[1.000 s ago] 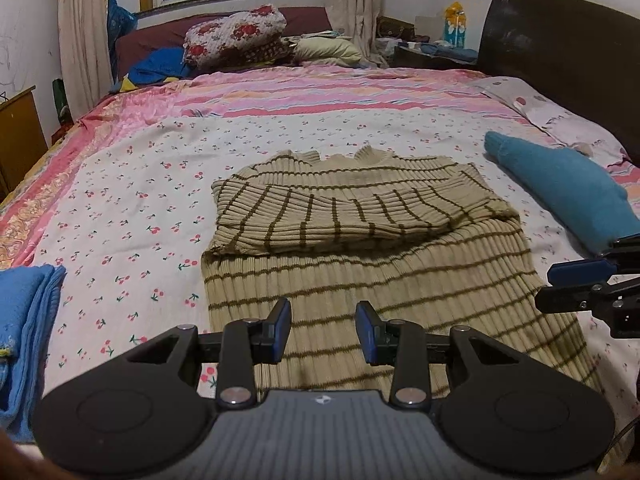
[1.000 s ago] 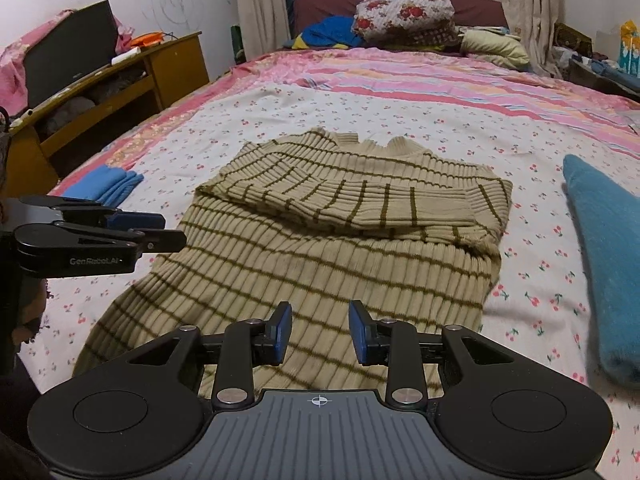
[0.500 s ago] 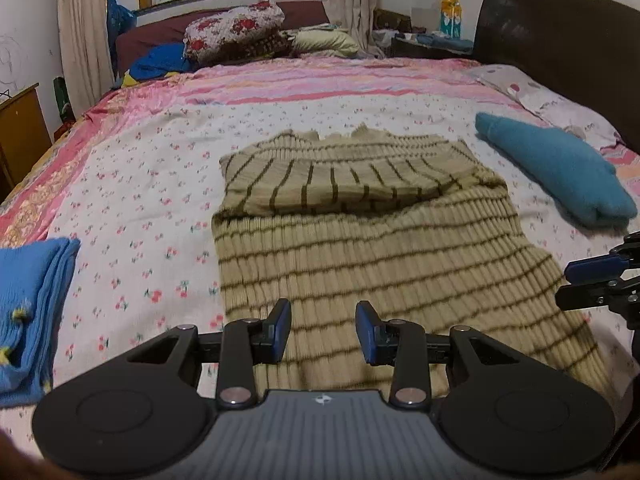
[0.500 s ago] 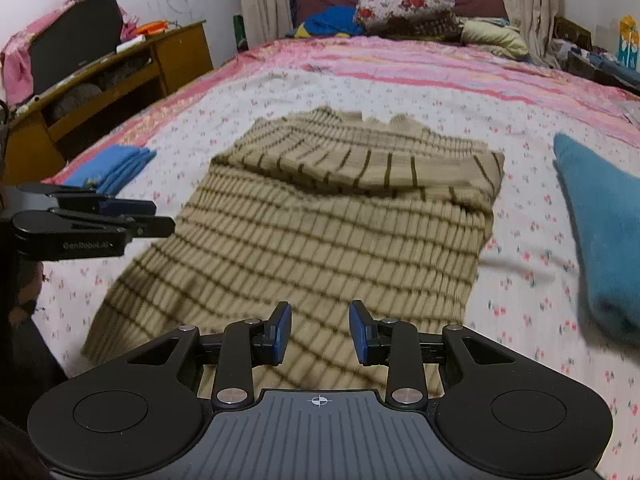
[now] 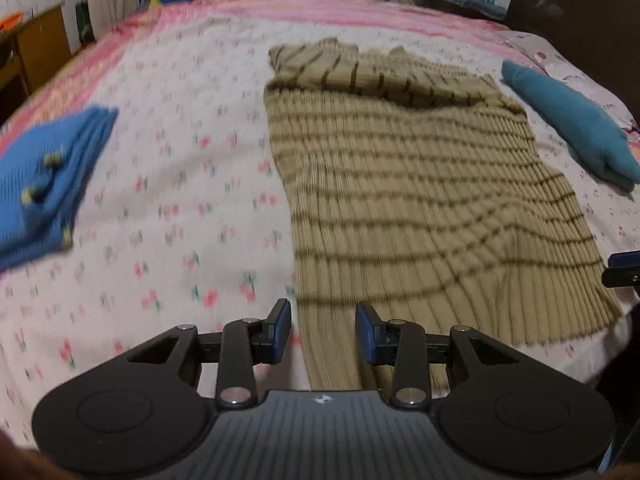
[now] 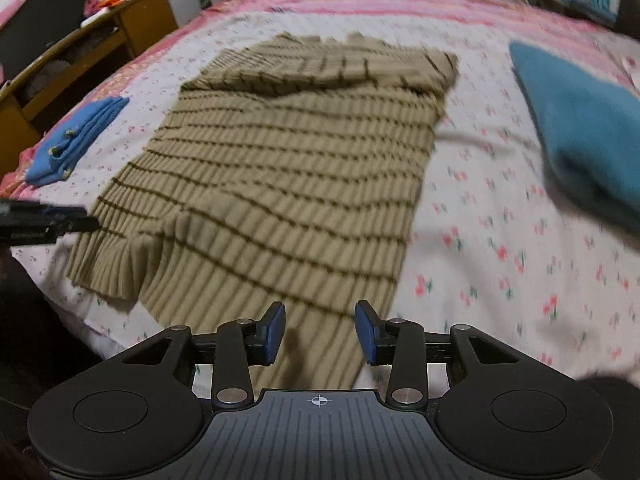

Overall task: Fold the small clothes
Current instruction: 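Grasp the sweater hem with the right gripper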

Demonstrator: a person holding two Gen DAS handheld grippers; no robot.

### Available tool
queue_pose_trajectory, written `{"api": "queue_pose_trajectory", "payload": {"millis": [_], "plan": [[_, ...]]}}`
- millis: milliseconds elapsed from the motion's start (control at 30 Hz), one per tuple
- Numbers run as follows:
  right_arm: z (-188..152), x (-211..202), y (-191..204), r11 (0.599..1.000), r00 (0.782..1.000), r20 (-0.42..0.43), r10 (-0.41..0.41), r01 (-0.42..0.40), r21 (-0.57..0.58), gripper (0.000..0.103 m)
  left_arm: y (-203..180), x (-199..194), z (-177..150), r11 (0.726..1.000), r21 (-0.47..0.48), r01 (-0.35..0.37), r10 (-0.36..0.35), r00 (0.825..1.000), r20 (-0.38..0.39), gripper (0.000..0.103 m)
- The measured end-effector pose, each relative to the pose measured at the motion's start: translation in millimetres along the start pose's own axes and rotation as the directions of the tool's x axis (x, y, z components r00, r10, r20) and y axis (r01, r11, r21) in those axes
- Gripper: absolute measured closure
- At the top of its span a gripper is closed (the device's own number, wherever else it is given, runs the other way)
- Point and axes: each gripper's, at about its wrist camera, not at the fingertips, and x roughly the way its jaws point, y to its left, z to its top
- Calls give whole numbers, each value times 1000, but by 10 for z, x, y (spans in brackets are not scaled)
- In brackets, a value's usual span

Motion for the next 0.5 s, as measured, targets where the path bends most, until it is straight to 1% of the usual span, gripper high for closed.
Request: {"api": "queue_pose_trajectory", "payload": {"millis": [133, 200, 300, 367, 500], "plan": [[-64, 15, -29, 1000, 1000, -27, -15, 15, 23, 65, -74, 38, -120, 1000, 8, 21, -20, 999, -41, 61], [-65, 30, -33, 999, 999, -39, -20, 21, 31, 63, -103, 48, -129, 1000, 17, 14, -13, 999, -45, 61], [-61, 84, -23, 999, 998, -64, -26, 29, 32, 62, -84, 67, -97, 1000, -12, 26, -26, 998, -53, 60], [-71, 126, -23, 999, 996, -84, -23, 26, 36, 62, -60, 82, -88, 999, -27, 31, -33, 998, -59, 59], [-83, 148, -25, 999, 996, -93, -4, 8, 49, 61, -62, 71, -105, 1000, -18, 22, -23, 998, -63, 59]]}}
